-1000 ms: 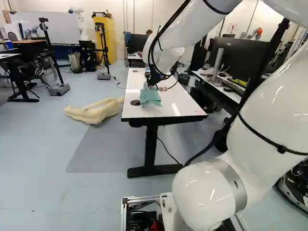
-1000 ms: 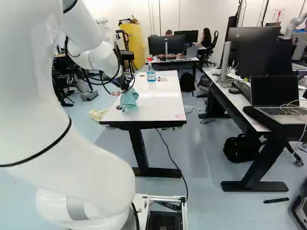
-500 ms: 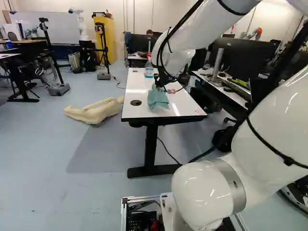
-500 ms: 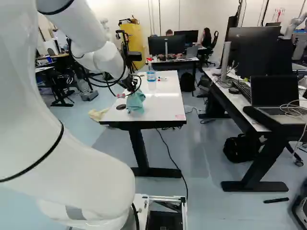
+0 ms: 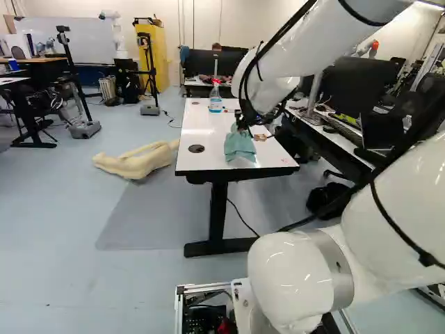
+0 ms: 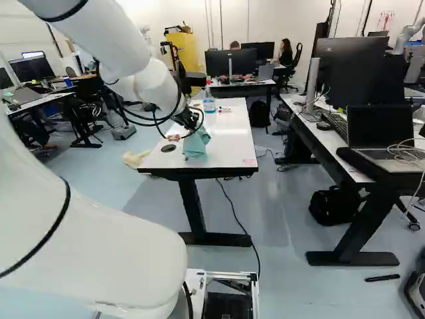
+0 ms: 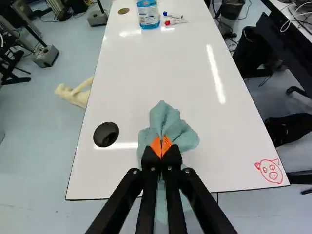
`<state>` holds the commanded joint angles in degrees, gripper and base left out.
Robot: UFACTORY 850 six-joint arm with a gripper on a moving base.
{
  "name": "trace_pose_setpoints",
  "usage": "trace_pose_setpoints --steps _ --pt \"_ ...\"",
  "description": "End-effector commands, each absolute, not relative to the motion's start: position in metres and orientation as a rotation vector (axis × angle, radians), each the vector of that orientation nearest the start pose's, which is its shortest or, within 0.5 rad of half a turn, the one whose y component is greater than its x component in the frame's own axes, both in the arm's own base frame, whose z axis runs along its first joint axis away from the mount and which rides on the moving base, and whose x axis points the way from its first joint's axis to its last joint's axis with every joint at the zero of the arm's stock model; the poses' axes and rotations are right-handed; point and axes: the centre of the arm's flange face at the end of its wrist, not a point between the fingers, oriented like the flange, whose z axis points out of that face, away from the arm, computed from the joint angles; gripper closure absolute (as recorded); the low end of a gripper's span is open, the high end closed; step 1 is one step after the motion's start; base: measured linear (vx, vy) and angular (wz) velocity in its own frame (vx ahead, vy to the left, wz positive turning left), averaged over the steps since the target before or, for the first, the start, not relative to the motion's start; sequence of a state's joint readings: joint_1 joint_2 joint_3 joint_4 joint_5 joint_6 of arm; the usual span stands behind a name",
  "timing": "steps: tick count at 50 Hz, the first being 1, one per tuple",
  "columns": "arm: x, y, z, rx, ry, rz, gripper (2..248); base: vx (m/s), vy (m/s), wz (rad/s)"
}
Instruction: Clean the table with the green towel
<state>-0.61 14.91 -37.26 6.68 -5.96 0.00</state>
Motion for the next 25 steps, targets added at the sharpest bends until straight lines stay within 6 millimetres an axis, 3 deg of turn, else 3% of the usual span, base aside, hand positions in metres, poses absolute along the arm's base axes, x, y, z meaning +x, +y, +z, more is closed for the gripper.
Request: trace_pose_setpoints --steps 25 --pt "0.370 -0.040 0.534 -2.853 0.316 -1.242 229 0.000 0.000 0.000"
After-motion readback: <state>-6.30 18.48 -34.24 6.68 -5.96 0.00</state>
